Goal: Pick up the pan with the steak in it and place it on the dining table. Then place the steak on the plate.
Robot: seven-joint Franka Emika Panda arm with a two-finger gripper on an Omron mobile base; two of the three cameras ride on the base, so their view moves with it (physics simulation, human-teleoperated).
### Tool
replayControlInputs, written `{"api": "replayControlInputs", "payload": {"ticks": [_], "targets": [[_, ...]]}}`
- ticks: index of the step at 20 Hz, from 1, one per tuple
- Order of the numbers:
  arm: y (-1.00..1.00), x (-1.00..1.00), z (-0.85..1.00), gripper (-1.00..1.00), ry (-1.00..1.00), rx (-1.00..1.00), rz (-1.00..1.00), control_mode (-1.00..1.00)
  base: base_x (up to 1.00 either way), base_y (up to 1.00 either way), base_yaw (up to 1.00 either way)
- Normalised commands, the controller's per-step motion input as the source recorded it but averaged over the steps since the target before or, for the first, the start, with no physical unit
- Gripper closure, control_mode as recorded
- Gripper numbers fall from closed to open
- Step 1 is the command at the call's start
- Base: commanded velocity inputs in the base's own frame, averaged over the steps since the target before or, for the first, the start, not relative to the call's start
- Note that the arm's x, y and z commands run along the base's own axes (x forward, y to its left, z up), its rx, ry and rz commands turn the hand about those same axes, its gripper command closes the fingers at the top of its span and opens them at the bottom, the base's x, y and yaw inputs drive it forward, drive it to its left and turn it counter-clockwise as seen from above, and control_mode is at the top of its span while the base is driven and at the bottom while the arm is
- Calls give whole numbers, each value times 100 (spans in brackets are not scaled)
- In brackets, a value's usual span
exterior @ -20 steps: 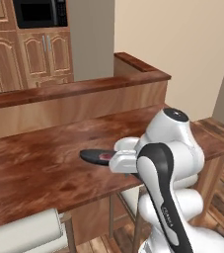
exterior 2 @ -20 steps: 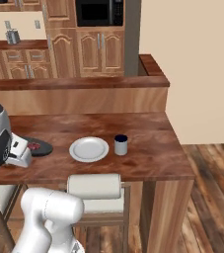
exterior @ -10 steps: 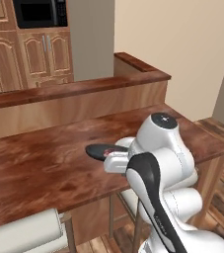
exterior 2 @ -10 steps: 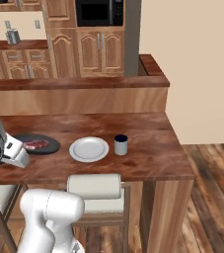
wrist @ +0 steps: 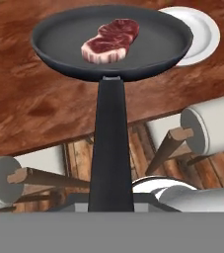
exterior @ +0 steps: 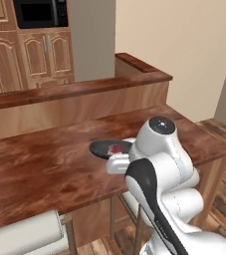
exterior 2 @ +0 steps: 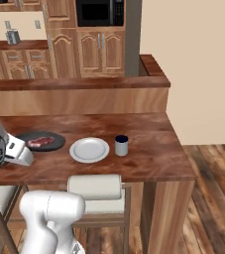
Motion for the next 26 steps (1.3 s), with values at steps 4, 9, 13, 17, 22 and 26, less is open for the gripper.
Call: {"api": "replayControlInputs", "payload": {"ticks": [4, 9, 13, 17, 22, 26], "targets": [[-20, -2, -70, 100, -12, 1, 9, -100, 0, 0, 0], [0, 0, -65, 100, -11, 12, 9, -100, 0, 0, 0], [10, 0, -59, 100, -21, 13, 11, -100, 0, 0, 0], [14, 0, -65, 100, -27, 6, 12, -100, 0, 0, 0], [11, 6, -74, 100, -17, 4, 11, -100, 0, 0, 0], [-2, 3, -61, 100, -19, 0, 6, -100, 0, 0, 0]]}}
